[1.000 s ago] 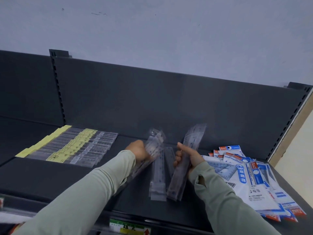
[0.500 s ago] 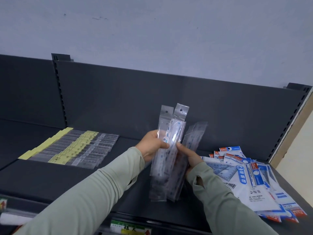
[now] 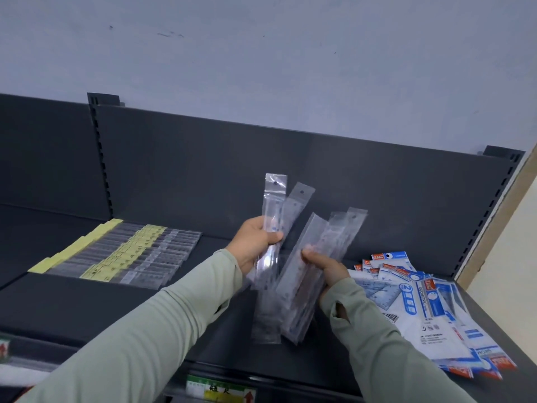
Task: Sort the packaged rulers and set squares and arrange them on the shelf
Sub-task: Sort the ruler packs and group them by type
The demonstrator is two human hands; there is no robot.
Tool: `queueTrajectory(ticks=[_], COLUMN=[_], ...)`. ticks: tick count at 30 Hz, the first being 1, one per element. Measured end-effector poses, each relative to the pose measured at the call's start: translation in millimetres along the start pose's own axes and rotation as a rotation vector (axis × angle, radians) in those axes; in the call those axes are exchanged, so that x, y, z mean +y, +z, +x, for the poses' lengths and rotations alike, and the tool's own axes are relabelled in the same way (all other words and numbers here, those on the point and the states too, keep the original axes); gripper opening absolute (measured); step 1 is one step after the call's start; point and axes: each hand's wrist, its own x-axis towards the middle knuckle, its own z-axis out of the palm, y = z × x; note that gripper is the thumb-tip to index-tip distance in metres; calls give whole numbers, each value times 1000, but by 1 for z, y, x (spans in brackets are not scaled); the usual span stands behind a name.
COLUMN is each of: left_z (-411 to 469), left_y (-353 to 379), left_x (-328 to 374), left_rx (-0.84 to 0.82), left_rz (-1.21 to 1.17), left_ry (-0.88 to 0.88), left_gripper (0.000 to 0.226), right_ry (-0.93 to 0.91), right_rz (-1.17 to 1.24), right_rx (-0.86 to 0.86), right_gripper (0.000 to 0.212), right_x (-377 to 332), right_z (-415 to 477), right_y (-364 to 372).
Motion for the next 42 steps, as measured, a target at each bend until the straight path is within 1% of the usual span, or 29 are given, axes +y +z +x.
queueTrajectory(ticks=[2,3,5,8,9,10,11,12,13,14,16,18,19,22,24,26,27,28,30,32,33,35,36,39,41,42], left_z=[-2,-2,-2,-6,-7,-7,-8,-8,-9,-8,-8,-6,-6,-5,-4,-5,-6,-7,-11,-14,-16,-17,-17,-16,-17,-19], left_y=[-4,-6,-10,-13,-12,-11,-10,-9,-8,-7,-6,-5,-5,-8,-9,-7,-5,-2,4,7,7,8,8,7,11,15], left_x=[6,8,9,9,9,8,8,6,5,4,1,0,0,1,3,5,6,7,8,7,6,4,2,3,5,7], left_rx=[-110,-148,-215,-307,-327,-341,-347,-347,-337,-311,-232,-172,-154,-99,-48,10,30,33,-4,-73,-110,-161,-167,-149,-124,-101], left_rz=[168,253,350,455,497,533,567,596,618,635,650,667,667,611,509,315,212,122,36,52,84,135,156,230,190,159], left_ry=[61,87,125,198,227,256,276,289,293,302,313,319,317,291,239,134,66,0,-94,-145,-157,-158,-152,-72,-29,-28], left_gripper=[25,25,24,25,26,28,29,30,29,27,25,26,27,28,21,18,19,19,19,15,13,16,19,28,29,30], right_ry=[2,7,22,69,90,111,127,147,153,166,197,183,168,144,134,108,95,91,77,58,51,58,65,93,63,50], right_rz=[11,27,-4,-32,-18,-26,-47,-66,-70,-80,-129,-151,-136,-72,-6,42,72,114,125,92,88,83,80,118,111,112], right_rx=[5,-10,-22,-69,-84,-86,-93,-108,-125,-165,-192,-226,-232,-161,-141,-173,-199,-244,-334,-355,-357,-339,-315,-291,-237,-231], right_gripper=[97,97,88,57,55,61,65,53,28,16,27,34,37,35,32,26,26,30,41,50,49,36,30,37,28,29], right_x=[2,2,1,0,0,0,0,-2,-4,-4,-2,-3,-2,3,5,1,-3,-5,-6,-3,-3,-6,-8,-7,-3,-3], right_z=[8,7,4,-3,-4,-3,-2,-5,-9,-10,-5,-11,-10,-10,-7,-7,-9,-13,-22,-26,-26,-28,-29,-29,-26,-27], right_y=[-2,-2,-1,2,3,5,6,8,11,12,10,11,10,11,10,11,11,11,14,16,17,18,18,17,15,15])
